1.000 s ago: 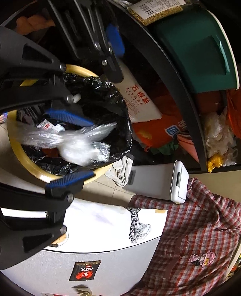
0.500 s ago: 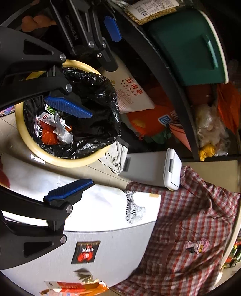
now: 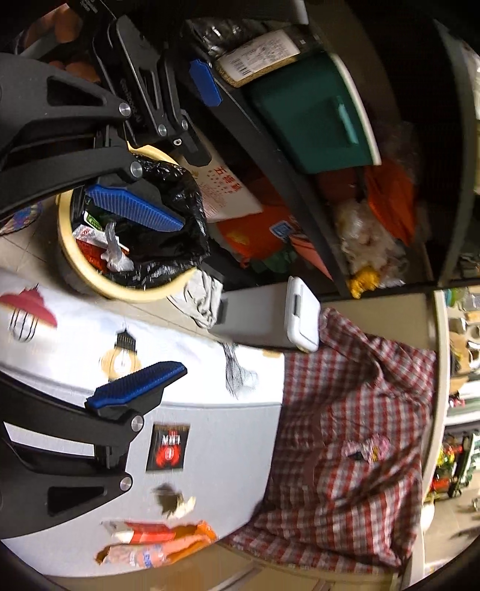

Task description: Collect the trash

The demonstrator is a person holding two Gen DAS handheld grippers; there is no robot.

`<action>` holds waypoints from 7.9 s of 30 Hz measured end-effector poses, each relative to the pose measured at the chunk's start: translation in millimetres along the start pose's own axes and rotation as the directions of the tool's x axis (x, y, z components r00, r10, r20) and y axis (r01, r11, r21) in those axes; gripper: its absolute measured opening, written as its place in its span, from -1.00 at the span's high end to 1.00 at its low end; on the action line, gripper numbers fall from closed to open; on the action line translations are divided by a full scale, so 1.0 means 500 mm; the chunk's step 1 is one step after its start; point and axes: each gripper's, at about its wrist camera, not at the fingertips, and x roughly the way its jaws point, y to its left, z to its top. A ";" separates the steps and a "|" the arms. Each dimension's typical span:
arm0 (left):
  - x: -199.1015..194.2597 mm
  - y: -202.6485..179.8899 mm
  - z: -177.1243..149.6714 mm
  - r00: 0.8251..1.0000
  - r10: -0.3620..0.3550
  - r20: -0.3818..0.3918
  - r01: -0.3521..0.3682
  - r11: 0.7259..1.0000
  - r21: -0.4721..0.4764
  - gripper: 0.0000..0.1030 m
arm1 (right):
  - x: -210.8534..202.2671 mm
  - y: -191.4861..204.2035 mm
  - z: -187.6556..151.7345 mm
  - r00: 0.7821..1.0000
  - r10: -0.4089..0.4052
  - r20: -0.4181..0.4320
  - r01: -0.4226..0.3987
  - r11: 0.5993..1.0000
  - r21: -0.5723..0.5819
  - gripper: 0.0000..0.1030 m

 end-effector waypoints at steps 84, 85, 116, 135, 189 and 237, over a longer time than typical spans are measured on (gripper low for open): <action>0.177 -0.593 -0.008 0.924 -0.373 -0.082 0.381 0.887 0.262 -0.75 | -0.097 -0.548 -0.026 0.879 -0.473 0.060 0.435 0.847 0.306 0.51; 0.182 -0.614 -0.007 0.918 -0.387 -0.081 0.394 0.876 0.277 -0.75 | -0.092 -0.555 -0.028 0.878 -0.477 0.047 0.441 0.842 0.310 0.51; 0.286 -0.786 -0.012 0.842 -0.492 -0.220 0.537 0.732 0.419 0.90 | -0.030 -0.645 -0.060 0.841 -0.529 -0.111 0.532 0.776 0.339 0.51; 0.094 -0.601 0.048 0.926 -0.373 -0.060 0.367 0.853 0.370 0.91 | -0.050 -0.571 -0.067 0.867 -0.493 -0.067 0.490 0.824 0.285 0.51; 0.044 0.042 0.027 0.998 -0.057 0.020 0.057 0.998 0.002 0.91 | 0.111 0.116 -0.008 0.998 -0.008 -0.067 -0.001 0.992 -0.126 0.51; 0.135 0.092 0.029 0.993 0.121 -0.005 -0.121 0.993 -0.014 -0.68 | 0.229 0.126 -0.029 0.989 -0.031 -0.143 0.015 0.994 -0.112 -0.23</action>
